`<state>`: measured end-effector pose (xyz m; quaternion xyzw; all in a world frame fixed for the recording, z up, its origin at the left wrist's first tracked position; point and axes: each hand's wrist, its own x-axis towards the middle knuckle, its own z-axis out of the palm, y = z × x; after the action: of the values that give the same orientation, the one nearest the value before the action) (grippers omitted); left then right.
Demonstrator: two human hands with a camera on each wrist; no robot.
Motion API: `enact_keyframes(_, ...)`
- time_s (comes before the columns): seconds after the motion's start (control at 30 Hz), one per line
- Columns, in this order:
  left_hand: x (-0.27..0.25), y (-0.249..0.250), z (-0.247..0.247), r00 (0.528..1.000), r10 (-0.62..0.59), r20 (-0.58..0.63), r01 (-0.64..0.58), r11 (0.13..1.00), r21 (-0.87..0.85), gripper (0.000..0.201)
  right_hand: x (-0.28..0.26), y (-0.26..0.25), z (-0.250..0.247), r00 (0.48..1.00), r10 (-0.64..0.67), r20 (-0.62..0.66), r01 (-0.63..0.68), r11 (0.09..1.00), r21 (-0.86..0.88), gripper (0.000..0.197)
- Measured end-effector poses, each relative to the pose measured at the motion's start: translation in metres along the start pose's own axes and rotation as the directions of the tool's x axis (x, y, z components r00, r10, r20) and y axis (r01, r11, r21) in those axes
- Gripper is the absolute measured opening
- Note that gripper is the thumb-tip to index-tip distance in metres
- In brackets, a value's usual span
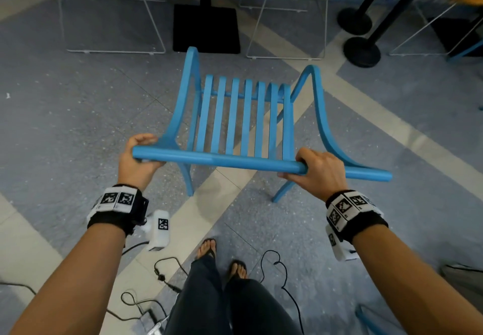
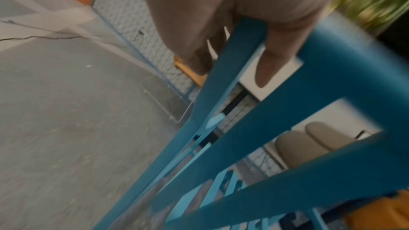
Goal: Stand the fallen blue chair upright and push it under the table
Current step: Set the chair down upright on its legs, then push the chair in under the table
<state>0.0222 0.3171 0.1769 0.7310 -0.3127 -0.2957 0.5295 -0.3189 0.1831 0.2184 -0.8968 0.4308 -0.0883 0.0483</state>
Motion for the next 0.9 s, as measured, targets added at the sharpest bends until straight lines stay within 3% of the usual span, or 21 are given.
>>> enact_keyframes(0.03,-0.010,0.009,-0.005,0.998,0.062,0.013,-0.062,0.998,0.010,0.063,-0.006,0.006,-0.001,1.000,0.000,-0.018,0.000,1.000,0.016,0.053)
enact_keyframes(0.1,-0.027,0.027,-0.008,0.972,0.228,0.062,-0.236,0.950,0.205,0.060,-0.016,0.019,-0.003,0.998,0.025,-0.051,-0.025,1.000,-0.008,0.053)
enact_keyframes(0.17,-0.034,0.042,0.007,0.920,0.372,0.119,-0.381,0.787,0.485,0.039,-0.018,0.024,-0.003,0.995,0.071,-0.070,-0.075,0.996,-0.056,0.058)
enact_keyframes(0.23,-0.033,0.050,0.032,0.911,0.382,0.158,-0.382,0.632,0.674,0.033,-0.010,0.022,-0.001,0.986,0.140,-0.090,-0.146,0.988,-0.059,0.055)
enact_keyframes(0.3,-0.026,0.050,0.055,0.933,0.349,0.090,-0.285,0.560,0.778,0.042,-0.003,0.019,0.002,0.975,0.186,-0.120,-0.196,0.978,-0.077,0.044)
enact_keyframes(0.43,-0.016,0.052,0.065,0.953,0.301,-0.020,-0.144,0.515,0.845,0.035,0.002,0.019,0.006,0.966,0.203,-0.157,-0.222,0.968,-0.118,0.036)
enact_keyframes(0.67,0.021,0.060,0.072,0.944,0.323,-0.063,-0.130,0.543,0.830,0.037,0.044,0.027,0.012,0.960,0.204,-0.193,-0.229,0.967,-0.116,0.036)
enact_keyframes(0.9,0.100,0.066,0.067,0.938,0.337,-0.082,-0.122,0.542,0.831,0.037,0.135,0.028,0.024,0.962,0.181,-0.203,-0.204,0.974,-0.098,0.036)
